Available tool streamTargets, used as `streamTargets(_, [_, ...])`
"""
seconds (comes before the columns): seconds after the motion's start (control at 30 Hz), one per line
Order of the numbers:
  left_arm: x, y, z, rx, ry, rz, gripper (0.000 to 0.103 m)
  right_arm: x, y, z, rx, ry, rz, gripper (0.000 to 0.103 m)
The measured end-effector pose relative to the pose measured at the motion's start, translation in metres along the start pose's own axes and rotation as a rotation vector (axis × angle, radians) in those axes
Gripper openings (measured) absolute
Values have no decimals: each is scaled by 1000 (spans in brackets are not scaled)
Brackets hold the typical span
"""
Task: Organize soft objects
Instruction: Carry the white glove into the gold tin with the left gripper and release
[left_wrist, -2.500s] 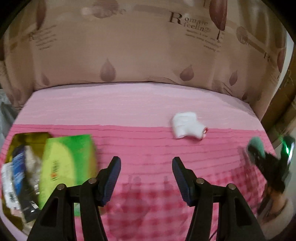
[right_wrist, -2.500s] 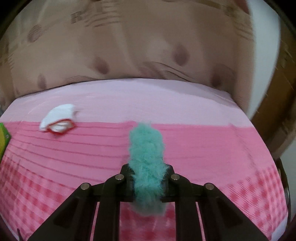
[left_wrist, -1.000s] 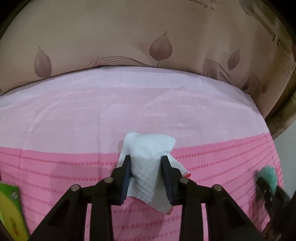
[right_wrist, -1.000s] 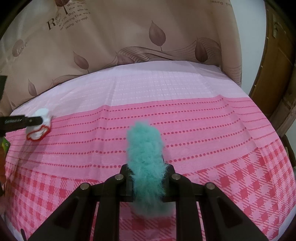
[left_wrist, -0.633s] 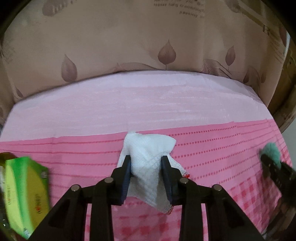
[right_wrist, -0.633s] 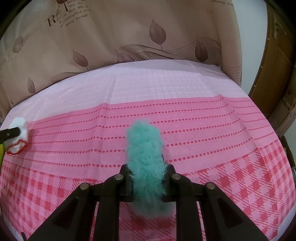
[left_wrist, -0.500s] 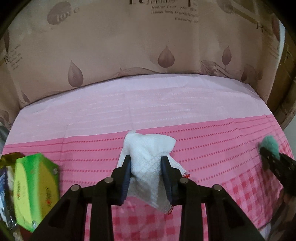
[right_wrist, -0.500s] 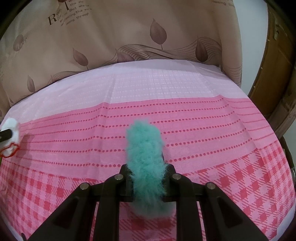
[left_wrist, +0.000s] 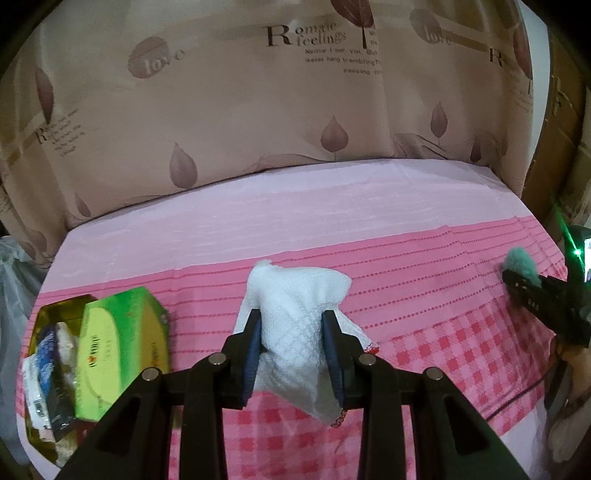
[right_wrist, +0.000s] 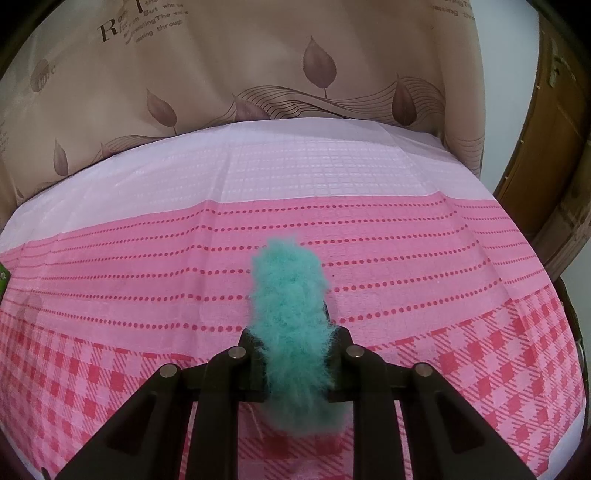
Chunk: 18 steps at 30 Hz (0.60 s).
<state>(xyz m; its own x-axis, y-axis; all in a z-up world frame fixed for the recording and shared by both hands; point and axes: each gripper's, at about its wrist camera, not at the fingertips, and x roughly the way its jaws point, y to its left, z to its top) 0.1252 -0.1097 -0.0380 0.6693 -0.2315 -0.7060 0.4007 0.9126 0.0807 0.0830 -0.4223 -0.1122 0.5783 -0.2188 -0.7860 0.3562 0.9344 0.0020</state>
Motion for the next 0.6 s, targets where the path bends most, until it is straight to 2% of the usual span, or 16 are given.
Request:
streamTargets(0.27, [-30,38,-2,-50,-21,32,32,-1,1,0,-9,0,-11,19])
streamTargets(0.6, [-70,125,-7,-124,-69,147,32,-1,2,0,-14,1,-18,20])
